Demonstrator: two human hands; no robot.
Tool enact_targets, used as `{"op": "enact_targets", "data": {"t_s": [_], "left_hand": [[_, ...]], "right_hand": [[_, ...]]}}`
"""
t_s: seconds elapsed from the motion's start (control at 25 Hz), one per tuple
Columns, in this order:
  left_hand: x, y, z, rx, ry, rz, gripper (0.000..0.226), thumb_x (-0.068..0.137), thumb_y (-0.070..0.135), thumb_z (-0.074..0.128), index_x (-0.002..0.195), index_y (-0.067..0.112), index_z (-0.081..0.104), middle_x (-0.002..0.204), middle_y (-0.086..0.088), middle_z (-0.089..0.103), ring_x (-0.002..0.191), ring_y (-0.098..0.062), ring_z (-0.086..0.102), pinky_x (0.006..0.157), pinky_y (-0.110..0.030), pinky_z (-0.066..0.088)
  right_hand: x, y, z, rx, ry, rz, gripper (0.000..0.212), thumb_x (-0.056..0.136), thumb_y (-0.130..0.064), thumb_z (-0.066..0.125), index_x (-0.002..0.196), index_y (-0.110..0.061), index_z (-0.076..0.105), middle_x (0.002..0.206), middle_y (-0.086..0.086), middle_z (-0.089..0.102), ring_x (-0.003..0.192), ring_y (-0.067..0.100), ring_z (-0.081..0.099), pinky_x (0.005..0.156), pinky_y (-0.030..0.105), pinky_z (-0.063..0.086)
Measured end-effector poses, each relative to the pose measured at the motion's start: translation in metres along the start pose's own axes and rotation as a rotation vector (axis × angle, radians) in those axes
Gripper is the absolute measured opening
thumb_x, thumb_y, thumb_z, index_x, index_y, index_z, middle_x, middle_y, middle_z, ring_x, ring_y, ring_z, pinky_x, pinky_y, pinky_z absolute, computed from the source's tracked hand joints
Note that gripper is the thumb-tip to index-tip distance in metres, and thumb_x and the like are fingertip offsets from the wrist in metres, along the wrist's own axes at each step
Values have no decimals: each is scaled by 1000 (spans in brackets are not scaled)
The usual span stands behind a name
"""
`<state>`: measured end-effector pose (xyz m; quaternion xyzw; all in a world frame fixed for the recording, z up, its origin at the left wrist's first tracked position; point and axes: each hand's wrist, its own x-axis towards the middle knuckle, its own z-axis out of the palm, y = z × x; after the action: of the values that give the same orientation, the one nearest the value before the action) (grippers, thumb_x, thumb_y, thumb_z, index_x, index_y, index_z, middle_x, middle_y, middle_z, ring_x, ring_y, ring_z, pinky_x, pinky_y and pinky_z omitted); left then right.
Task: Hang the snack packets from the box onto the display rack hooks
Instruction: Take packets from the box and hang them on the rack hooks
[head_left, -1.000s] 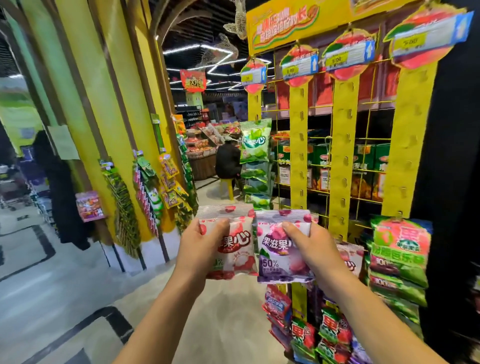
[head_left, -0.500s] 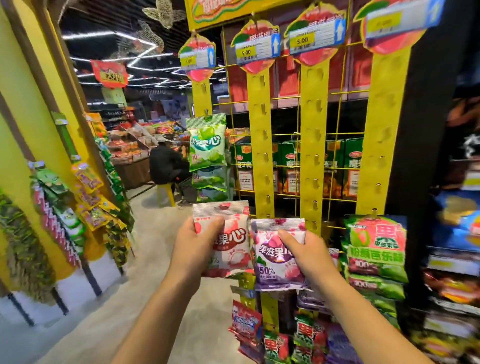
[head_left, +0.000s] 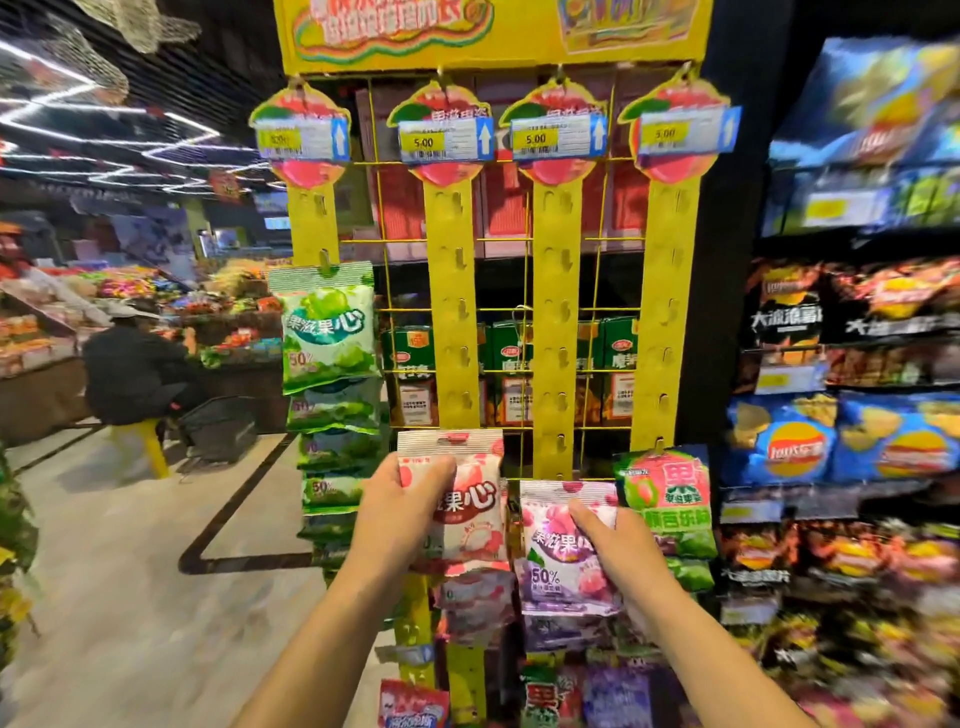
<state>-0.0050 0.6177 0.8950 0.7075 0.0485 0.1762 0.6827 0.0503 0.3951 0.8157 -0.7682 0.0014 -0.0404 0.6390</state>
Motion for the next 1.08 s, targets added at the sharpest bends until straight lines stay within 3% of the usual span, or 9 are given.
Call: {"op": "enact_targets", "data": {"t_s": [0.12, 0.28, 0.44, 0.64, 0.72, 0.84, 1.08], "left_hand": [[9, -2, 3, -22, -12, -4, 16, 98, 29, 69, 113, 21, 68, 95, 5, 82, 83, -12, 79, 62, -28, 61], [19, -3, 8, -11, 8, 2, 16, 98, 29, 70, 113, 21, 68, 94, 5, 81, 83, -13, 79, 64, -31, 61], [29, -4, 8, -5, 19, 18, 17, 98, 29, 70, 112, 21, 68, 94, 5, 82, 83, -15, 80, 71, -38, 64], [33, -4, 7, 0, 26, 24, 20, 96, 32, 72, 113, 21, 68, 97, 1, 81, 87, -19, 80, 83, -51, 65], [35, -4, 7, -8, 31, 30, 20, 96, 31, 72, 113, 20, 68, 97, 0, 82, 87, -20, 80, 83, -52, 65], [37, -4, 6, -25, 32, 39, 18, 97, 29, 71, 112, 20, 67, 96, 0, 82, 86, -19, 80, 82, -49, 65], [38, -9, 6, -22, 34, 54, 14, 98, 29, 71, 110, 22, 67, 95, 3, 82, 86, -17, 80, 79, -45, 65]], "right_hand": [[7, -5, 1, 4, 30, 33, 49, 94, -54, 59, 104, -7, 71, 105, 16, 72, 98, 32, 68, 92, 43, 52], [18, -17, 3, 56, 4, 34, 40, 97, -49, 58, 106, -13, 74, 102, 7, 76, 103, 26, 70, 98, 45, 51], [31, -18, 8, 39, 50, 45, 58, 94, -56, 58, 113, -2, 66, 117, 21, 67, 111, 37, 62, 98, 54, 48], [43, -16, 10, 18, 75, 47, 61, 98, -48, 58, 117, 10, 61, 123, 31, 61, 112, 45, 59, 98, 58, 47], [45, -15, 11, 6, 89, 62, 58, 99, -45, 57, 113, 11, 62, 119, 31, 64, 107, 43, 61, 96, 57, 48], [45, -12, 14, -15, 109, 76, 49, 99, -43, 57, 107, 4, 68, 102, 22, 70, 91, 25, 65, 90, 52, 52], [42, -5, 15, -59, 123, 37, 39, 99, -42, 58, 86, -7, 70, 84, 9, 73, 72, 18, 67, 70, 38, 51]]}}
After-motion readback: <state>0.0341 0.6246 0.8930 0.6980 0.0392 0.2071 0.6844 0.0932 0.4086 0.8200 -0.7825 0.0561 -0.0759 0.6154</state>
